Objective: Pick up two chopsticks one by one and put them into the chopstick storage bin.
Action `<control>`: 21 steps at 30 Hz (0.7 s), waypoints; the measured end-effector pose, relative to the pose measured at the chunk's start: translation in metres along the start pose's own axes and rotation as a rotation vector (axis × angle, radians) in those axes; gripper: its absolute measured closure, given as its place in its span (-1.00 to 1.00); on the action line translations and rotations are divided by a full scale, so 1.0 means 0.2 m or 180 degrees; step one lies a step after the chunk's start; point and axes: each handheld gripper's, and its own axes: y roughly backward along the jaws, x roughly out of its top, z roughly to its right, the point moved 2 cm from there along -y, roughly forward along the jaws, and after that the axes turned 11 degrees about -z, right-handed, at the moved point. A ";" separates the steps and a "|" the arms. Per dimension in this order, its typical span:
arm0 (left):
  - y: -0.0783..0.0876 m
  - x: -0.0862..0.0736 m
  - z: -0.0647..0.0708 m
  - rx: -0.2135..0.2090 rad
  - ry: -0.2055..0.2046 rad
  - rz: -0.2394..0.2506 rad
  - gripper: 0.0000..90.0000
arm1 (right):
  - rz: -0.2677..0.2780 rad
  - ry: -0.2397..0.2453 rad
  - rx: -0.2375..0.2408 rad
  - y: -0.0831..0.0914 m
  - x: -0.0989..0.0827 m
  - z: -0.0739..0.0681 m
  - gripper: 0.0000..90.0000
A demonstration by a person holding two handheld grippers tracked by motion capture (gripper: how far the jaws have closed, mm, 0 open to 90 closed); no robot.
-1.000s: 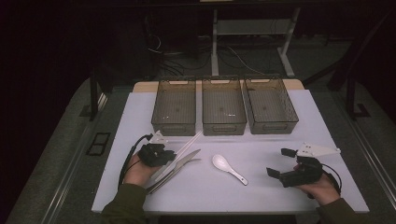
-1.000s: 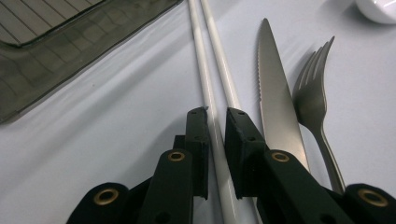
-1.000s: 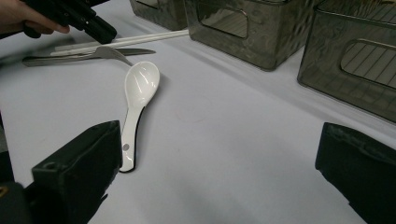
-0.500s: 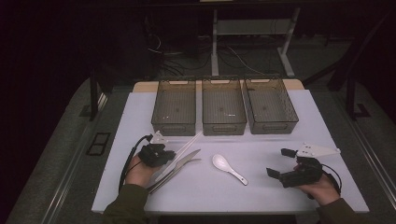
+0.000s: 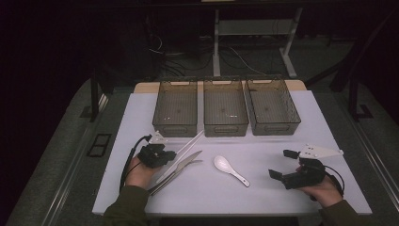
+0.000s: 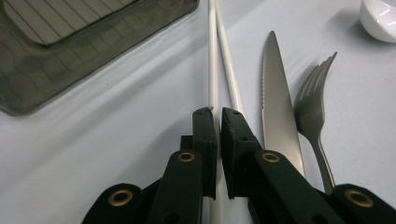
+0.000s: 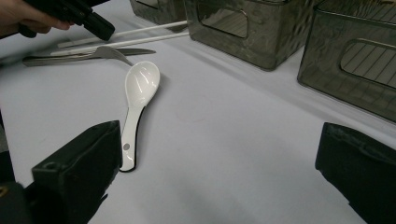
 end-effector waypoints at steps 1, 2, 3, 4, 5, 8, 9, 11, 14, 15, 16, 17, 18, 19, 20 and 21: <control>0.01 0.00 0.00 -0.0008 -0.0009 0.0015 0.88 | 0.0000 0.0000 0.0001 0.00 0.00 0.00 -0.98; 0.01 0.00 0.01 -0.0015 -0.0021 0.0018 0.88 | 0.0000 -0.0001 0.0001 0.00 0.00 0.00 -0.98; 0.02 0.01 0.01 -0.0019 -0.0035 0.0012 0.88 | 0.0000 0.0000 0.0001 0.00 0.00 0.00 -0.98; 0.02 0.01 0.02 -0.0012 -0.0040 0.0024 0.88 | 0.0000 0.0002 0.0002 0.00 0.00 0.00 -0.98; 0.03 0.01 0.02 -0.0017 -0.0010 0.0028 0.88 | -0.0001 0.0003 0.0002 0.00 0.00 0.00 -0.98; 0.05 0.01 0.02 -0.0031 -0.0025 0.0042 0.88 | 0.0001 0.0001 0.0001 0.00 0.00 0.00 -0.98; 0.05 0.01 0.01 -0.0039 -0.0030 0.0058 0.88 | 0.0004 0.0001 0.0003 0.00 0.00 0.00 -0.98; 0.06 0.01 0.01 -0.0053 0.0000 0.0093 0.88 | 0.0004 -0.0002 0.0004 0.00 0.00 0.00 -0.98; 0.08 0.01 0.02 -0.0079 0.0026 0.0109 0.88 | 0.0008 -0.0002 0.0003 0.00 0.00 0.00 -0.98; 0.09 0.01 0.02 -0.0070 0.0024 0.0117 0.88 | 0.0009 -0.0001 0.0002 0.00 0.00 0.00 -0.98; 0.10 0.01 0.03 -0.0061 0.0008 0.0117 0.88 | 0.0008 -0.0001 0.0003 0.00 0.00 0.00 -0.98; 0.11 0.01 0.03 -0.0066 -0.0004 0.0134 0.88 | 0.0008 0.0002 0.0003 0.00 0.00 0.00 -0.98; 0.11 0.01 0.03 -0.0056 -0.0001 0.0150 0.88 | 0.0008 0.0001 0.0004 0.00 0.00 0.00 -0.98; 0.12 0.01 0.03 -0.0055 0.0020 0.0156 0.88 | 0.0008 0.0001 0.0003 0.00 0.00 0.00 -0.98; 0.12 0.01 0.03 -0.0059 0.0016 0.0164 0.88 | 0.0009 0.0003 0.0002 0.00 0.00 0.00 -0.98; 0.13 0.01 0.03 -0.0064 0.0013 0.0180 0.88 | 0.0006 0.0003 0.0002 0.00 0.00 0.00 -0.98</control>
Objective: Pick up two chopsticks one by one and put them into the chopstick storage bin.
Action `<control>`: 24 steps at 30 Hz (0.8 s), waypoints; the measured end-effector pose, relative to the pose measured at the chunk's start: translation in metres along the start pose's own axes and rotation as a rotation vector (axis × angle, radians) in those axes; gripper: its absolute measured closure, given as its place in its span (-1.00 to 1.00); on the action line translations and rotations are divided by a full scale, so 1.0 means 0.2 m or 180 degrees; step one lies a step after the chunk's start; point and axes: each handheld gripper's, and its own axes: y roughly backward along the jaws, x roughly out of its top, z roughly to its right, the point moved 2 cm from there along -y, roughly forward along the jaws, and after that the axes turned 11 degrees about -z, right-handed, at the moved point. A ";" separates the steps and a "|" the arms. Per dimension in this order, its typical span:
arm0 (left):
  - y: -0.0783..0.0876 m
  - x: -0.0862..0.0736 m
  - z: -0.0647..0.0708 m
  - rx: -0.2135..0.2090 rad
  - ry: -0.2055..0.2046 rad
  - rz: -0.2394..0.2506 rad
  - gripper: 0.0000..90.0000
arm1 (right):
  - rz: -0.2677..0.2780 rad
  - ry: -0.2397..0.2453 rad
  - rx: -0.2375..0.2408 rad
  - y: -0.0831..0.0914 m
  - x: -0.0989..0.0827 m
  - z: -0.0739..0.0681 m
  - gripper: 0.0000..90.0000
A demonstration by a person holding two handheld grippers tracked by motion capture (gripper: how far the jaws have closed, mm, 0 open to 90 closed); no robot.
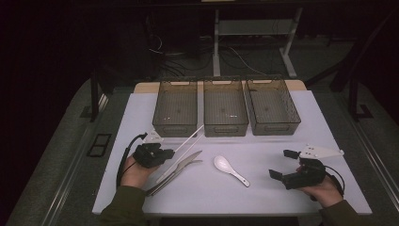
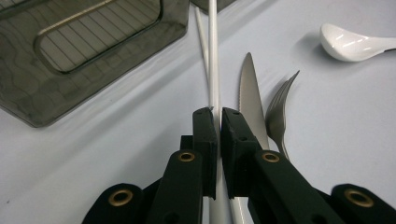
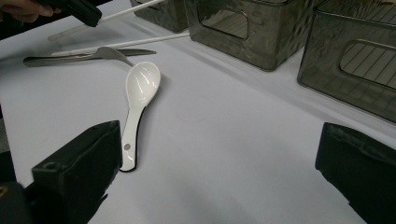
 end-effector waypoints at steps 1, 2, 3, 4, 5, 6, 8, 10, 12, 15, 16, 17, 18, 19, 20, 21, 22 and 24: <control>0.00 0.00 0.00 0.0005 -0.0004 0.0003 0.88 | 0.0000 0.0002 -0.0001 0.00 0.00 0.00 -0.98; 0.01 0.00 0.00 0.0003 -0.0009 0.0014 0.88 | 0.0000 0.0005 -0.0003 0.00 0.00 0.00 -0.98; 0.01 0.00 0.00 -0.0001 -0.0014 0.0014 0.88 | 0.0001 0.0008 -0.0007 0.00 0.00 0.00 -0.98; 0.02 0.01 0.01 -0.0001 -0.0026 0.0013 0.88 | -0.0001 0.0007 -0.0009 0.00 0.00 0.00 -0.98; 0.02 0.01 0.01 -0.0002 -0.0025 0.0022 0.88 | 0.0004 0.0008 -0.0012 0.00 0.00 0.00 -0.98; 0.03 0.01 0.01 -0.0005 -0.0036 0.0023 0.88 | 0.0006 0.0010 -0.0013 0.00 0.00 0.00 -0.98; 0.04 0.01 0.01 -0.0003 -0.0040 0.0042 0.88 | 0.0007 0.0013 -0.0021 0.00 0.00 0.00 -0.98; 0.05 0.02 0.01 -0.0008 -0.0062 0.0048 0.88 | 0.0001 0.0022 -0.0038 -0.01 -0.01 0.00 -0.98; 0.06 0.02 0.01 -0.0010 -0.0058 0.0053 0.88 | -0.0004 0.0018 -0.0044 -0.01 -0.01 0.00 -0.98; 0.08 0.02 0.01 -0.0021 -0.0040 0.0084 0.88 | -0.0006 0.0018 -0.0056 -0.02 -0.01 0.01 -0.98; 0.09 0.02 0.01 -0.0025 -0.0053 0.0093 0.88 | -0.0012 0.0011 -0.0060 -0.02 -0.01 0.01 -0.98; 0.09 0.02 0.01 -0.0023 -0.0042 0.0108 0.88 | -0.0006 0.0005 -0.0066 -0.02 -0.02 0.01 -0.98; 0.10 0.02 0.01 -0.0027 -0.0026 0.0126 0.88 | -0.0002 0.0005 -0.0062 -0.02 -0.02 0.01 -0.98; 0.11 0.02 0.01 -0.0035 -0.0027 0.0120 0.88 | -0.0012 -0.0010 -0.0062 -0.02 -0.02 0.01 -0.98; 0.11 0.02 0.01 -0.0037 -0.0023 0.0124 0.88 | -0.0019 -0.0003 -0.0064 -0.02 -0.02 0.02 -0.98; 0.12 0.03 0.01 -0.0037 -0.0007 0.0136 0.88 | -0.0021 -0.0003 -0.0064 -0.03 -0.02 0.02 -0.98; 0.12 0.03 0.01 -0.0048 0.0011 0.0140 0.88 | -0.0027 -0.0008 -0.0063 -0.03 -0.02 0.02 -0.98; 0.13 0.03 0.01 -0.0059 0.0019 0.0147 0.88 | -0.0037 0.0008 -0.0069 -0.04 -0.02 0.02 -0.98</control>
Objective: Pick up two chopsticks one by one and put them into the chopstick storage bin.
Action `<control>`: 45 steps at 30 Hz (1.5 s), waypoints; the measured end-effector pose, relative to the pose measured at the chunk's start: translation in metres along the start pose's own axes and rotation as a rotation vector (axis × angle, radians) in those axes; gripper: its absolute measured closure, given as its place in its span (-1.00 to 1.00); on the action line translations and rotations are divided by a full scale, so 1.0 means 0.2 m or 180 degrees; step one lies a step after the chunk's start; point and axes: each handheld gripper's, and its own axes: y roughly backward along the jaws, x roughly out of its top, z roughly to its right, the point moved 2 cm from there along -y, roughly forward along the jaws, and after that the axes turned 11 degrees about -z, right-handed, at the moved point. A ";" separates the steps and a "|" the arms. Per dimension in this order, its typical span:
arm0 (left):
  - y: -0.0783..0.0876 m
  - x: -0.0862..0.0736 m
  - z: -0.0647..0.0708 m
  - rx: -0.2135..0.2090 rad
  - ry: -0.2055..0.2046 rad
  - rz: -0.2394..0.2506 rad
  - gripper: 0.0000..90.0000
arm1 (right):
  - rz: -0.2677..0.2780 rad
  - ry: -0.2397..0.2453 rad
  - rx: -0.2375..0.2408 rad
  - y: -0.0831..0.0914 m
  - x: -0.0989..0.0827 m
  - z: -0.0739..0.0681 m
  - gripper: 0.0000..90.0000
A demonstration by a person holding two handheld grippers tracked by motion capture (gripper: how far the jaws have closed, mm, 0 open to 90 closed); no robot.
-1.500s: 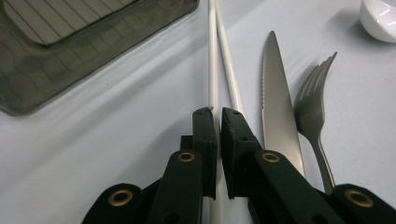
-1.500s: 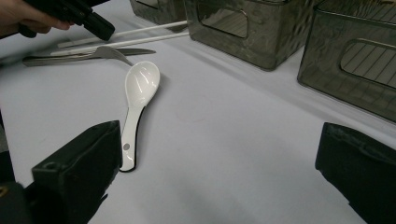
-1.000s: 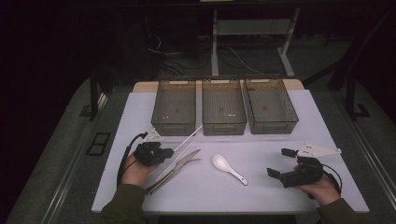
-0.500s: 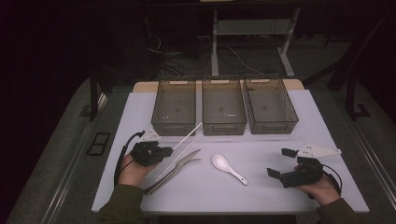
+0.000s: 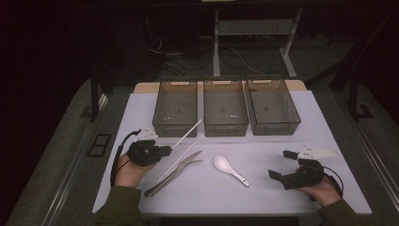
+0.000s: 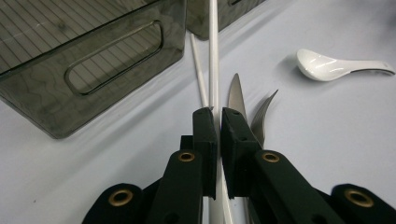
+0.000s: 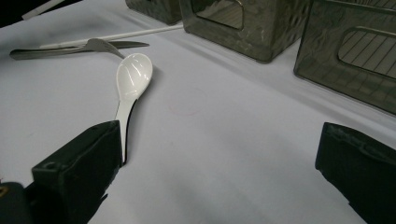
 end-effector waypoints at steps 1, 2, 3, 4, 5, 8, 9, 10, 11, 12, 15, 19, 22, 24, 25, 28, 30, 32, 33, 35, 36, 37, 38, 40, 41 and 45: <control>0.01 0.00 0.00 -0.0004 0.0014 0.0007 0.88 | 0.0000 0.0011 -0.0003 0.00 0.00 0.00 -0.98; 0.01 0.00 0.00 -0.0008 0.0020 0.0016 0.88 | 0.0002 0.0006 0.0000 0.00 0.00 0.00 -0.98; 0.02 0.01 0.00 -0.0018 0.0057 0.0038 0.88 | 0.0002 0.0003 -0.0002 0.00 0.00 0.00 -0.98; 0.02 0.01 0.00 -0.0015 0.0055 0.0043 0.88 | 0.0006 -0.0002 -0.0004 0.00 0.00 0.00 -0.98; 0.02 0.01 0.00 -0.0015 0.0052 0.0041 0.88 | 0.0007 -0.0005 -0.0004 0.00 0.00 0.00 -0.98; 0.03 0.02 -0.01 -0.0006 0.0062 0.0060 0.88 | 0.0011 -0.0012 -0.0004 0.00 0.00 0.00 -0.98; 0.04 0.03 -0.01 -0.0008 0.0069 0.0084 0.88 | 0.0010 -0.0012 -0.0005 0.00 0.00 0.00 -0.98; 0.04 0.03 -0.02 -0.0009 0.0079 0.0102 0.88 | 0.0012 -0.0013 -0.0008 0.00 0.00 0.01 -0.98; 0.05 0.03 -0.02 0.0008 0.0088 0.0105 0.88 | 0.0018 -0.0014 -0.0010 0.00 0.00 0.01 -0.98; 0.05 0.04 -0.02 0.0005 0.0114 0.0139 0.88 | 0.0021 -0.0018 -0.0011 0.00 0.00 0.01 -0.98; 0.05 0.06 -0.03 -0.0003 0.0116 0.0170 0.88 | 0.0018 -0.0018 -0.0014 0.00 0.00 0.01 -0.98; 0.06 0.09 -0.05 0.0006 0.0129 0.0215 0.88 | 0.0021 -0.0026 -0.0018 0.00 0.00 0.01 -0.98; 0.06 0.11 -0.06 0.0015 0.0101 0.0211 0.88 | 0.0031 -0.0034 -0.0017 0.00 0.00 0.01 -0.98; 0.06 0.12 -0.07 0.0019 0.0125 0.0238 0.88 | 0.0036 -0.0058 -0.0020 0.01 0.00 0.01 -0.98; 0.06 0.12 -0.07 0.0012 0.0128 0.0242 0.88 | 0.0036 -0.0060 -0.0022 0.01 0.00 0.01 -0.98; 0.06 0.15 -0.09 0.0015 0.0152 0.0262 0.88 | 0.0044 -0.0068 -0.0016 0.01 0.00 0.01 -0.98; 0.06 0.17 -0.10 0.0006 0.0181 0.0285 0.88 | 0.0052 -0.0075 -0.0018 0.01 0.00 0.01 -0.98; 0.06 0.19 -0.11 0.0016 0.0170 0.0277 0.88 | 0.0053 -0.0080 -0.0022 0.01 0.00 0.01 -0.98; 0.06 0.20 -0.12 0.0016 0.0163 0.0273 0.88 | 0.0059 -0.0086 -0.0026 0.01 0.00 0.01 -0.98; 0.06 0.22 -0.12 0.0009 0.0174 0.0286 0.88 | 0.0060 -0.0088 -0.0029 0.01 0.00 0.01 -0.98; 0.06 0.23 -0.13 0.0012 0.0173 0.0283 0.88 | 0.0061 -0.0090 -0.0028 0.01 0.00 0.01 -0.98; 0.06 0.24 -0.13 0.0012 0.0181 0.0286 0.88 | 0.0062 -0.0091 -0.0028 0.01 0.00 0.01 -0.98; 0.06 0.25 -0.14 0.0009 0.0182 0.0288 0.88 | 0.0061 -0.0092 -0.0028 0.01 0.00 0.01 -0.98; 0.06 0.27 -0.15 0.0015 0.0199 0.0290 0.88 | 0.0063 -0.0093 -0.0029 0.02 0.00 0.01 -0.98; 0.06 0.28 -0.16 0.0024 0.0190 0.0274 0.88 | 0.0064 -0.0092 -0.0026 0.02 0.00 0.01 -0.98; 0.06 0.32 -0.19 0.0051 0.0223 0.0282 0.88 | 0.0076 -0.0095 -0.0026 0.02 0.00 0.01 -0.98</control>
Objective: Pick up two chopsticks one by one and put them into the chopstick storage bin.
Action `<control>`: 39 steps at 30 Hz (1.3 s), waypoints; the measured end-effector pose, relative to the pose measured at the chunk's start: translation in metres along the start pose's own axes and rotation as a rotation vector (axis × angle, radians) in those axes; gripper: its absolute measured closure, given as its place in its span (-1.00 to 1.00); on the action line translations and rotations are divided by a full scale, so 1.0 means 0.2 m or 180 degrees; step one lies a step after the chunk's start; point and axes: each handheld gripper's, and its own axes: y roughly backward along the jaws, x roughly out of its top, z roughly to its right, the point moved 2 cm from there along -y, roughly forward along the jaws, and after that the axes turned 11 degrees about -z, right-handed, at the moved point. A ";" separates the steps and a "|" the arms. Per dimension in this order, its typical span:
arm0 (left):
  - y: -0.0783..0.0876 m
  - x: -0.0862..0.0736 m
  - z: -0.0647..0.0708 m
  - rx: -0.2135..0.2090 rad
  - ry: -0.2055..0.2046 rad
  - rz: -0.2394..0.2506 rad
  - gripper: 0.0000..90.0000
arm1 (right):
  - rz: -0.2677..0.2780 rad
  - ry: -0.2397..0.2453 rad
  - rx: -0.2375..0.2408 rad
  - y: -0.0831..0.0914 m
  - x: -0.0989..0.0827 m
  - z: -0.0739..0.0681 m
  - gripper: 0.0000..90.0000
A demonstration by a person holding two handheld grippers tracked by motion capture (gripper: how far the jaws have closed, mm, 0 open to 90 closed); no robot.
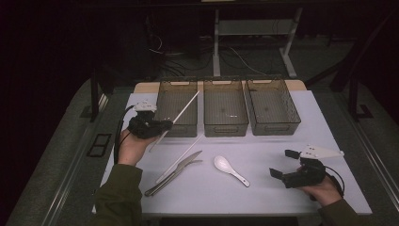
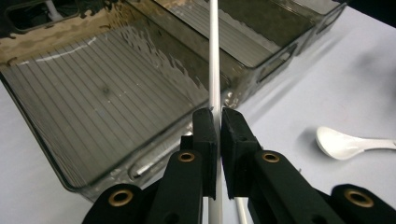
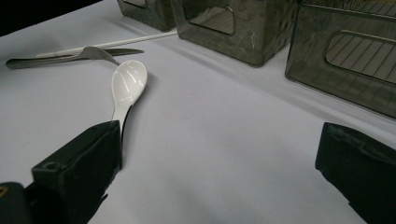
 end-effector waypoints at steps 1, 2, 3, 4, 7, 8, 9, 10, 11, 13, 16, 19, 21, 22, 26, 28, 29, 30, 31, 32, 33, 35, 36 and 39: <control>0.00 0.01 -0.01 0.0008 -0.0009 -0.0016 0.88 | 0.0000 -0.0001 -0.0001 0.00 0.00 0.00 -0.98; 0.00 0.02 -0.01 0.0009 0.0002 -0.0020 0.88 | 0.0002 -0.0002 0.0000 0.00 0.00 0.00 -0.98; 0.00 0.03 -0.02 0.0025 -0.0017 -0.0030 0.88 | 0.0003 -0.0002 -0.0001 0.00 0.00 0.00 -0.98; 0.00 0.04 -0.02 0.0034 -0.0013 -0.0044 0.88 | 0.0004 -0.0004 0.0000 0.00 0.00 0.00 -0.98; 0.00 0.07 -0.04 0.0068 -0.0042 -0.0052 0.88 | 0.0007 -0.0003 0.0002 0.00 0.00 0.00 -0.98; -0.01 0.09 -0.04 0.0061 -0.0023 -0.0048 0.88 | 0.0007 -0.0004 0.0003 0.00 0.00 0.00 -0.98; -0.01 0.09 -0.05 0.0069 -0.0028 -0.0048 0.88 | 0.0007 -0.0005 0.0004 0.00 0.00 0.00 -0.98; -0.01 0.11 -0.05 0.0090 -0.0028 -0.0051 0.88 | 0.0007 -0.0005 0.0004 0.00 0.00 0.00 -0.98; -0.01 0.12 -0.06 0.0096 -0.0030 -0.0058 0.88 | 0.0008 -0.0006 0.0004 0.00 0.00 0.00 -0.98; -0.01 0.14 -0.07 0.0105 -0.0045 -0.0053 0.88 | 0.0011 -0.0009 0.0005 0.00 0.00 0.00 -0.98; -0.02 0.18 -0.10 0.0131 -0.0057 -0.0059 0.88 | 0.0016 -0.0013 0.0003 0.00 0.00 0.00 -0.98; -0.03 0.22 -0.12 0.0174 -0.0086 -0.0069 0.88 | 0.0015 -0.0023 0.0007 0.00 0.00 0.00 -0.98; -0.03 0.24 -0.13 0.0192 -0.0095 -0.0058 0.88 | 0.0015 -0.0027 0.0010 0.00 0.00 0.00 -0.98; -0.03 0.25 -0.14 0.0198 -0.0088 -0.0037 0.88 | 0.0012 -0.0025 0.0010 0.00 0.00 0.00 -0.98; -0.06 0.29 -0.18 0.0217 -0.0093 0.0008 0.88 | 0.0018 -0.0029 0.0009 0.00 0.00 0.00 -0.98; -0.07 0.31 -0.20 0.0230 -0.0076 0.0033 0.88 | 0.0022 -0.0030 0.0013 0.00 0.00 0.00 -0.98; -0.07 0.32 -0.21 0.0217 -0.0065 0.0058 0.88 | 0.0023 -0.0029 0.0013 0.00 0.00 0.00 -0.98; -0.08 0.33 -0.22 0.0232 -0.0050 0.0070 0.88 | 0.0024 -0.0034 0.0014 0.00 0.00 0.00 -0.98; -0.09 0.33 -0.22 0.0240 -0.0062 0.0060 0.88 | 0.0024 -0.0035 0.0015 0.00 0.00 0.00 -0.98; -0.10 0.34 -0.23 0.0245 -0.0064 0.0059 0.88 | 0.0024 -0.0034 0.0015 0.00 0.00 0.00 -0.98; -0.11 0.34 -0.24 0.0265 -0.0074 0.0037 0.88 | 0.0025 -0.0037 0.0016 0.00 0.00 0.00 -0.98; -0.13 0.35 -0.25 0.0313 -0.0083 0.0014 0.88 | 0.0026 -0.0036 0.0019 0.01 0.00 0.00 -0.98; -0.14 0.35 -0.26 0.0322 -0.0076 0.0003 0.88 | 0.0027 -0.0036 0.0022 0.01 0.00 0.00 -0.98; -0.16 0.35 -0.28 0.0375 -0.0069 -0.0021 0.88 | 0.0033 -0.0032 0.0025 0.01 0.00 0.01 -0.98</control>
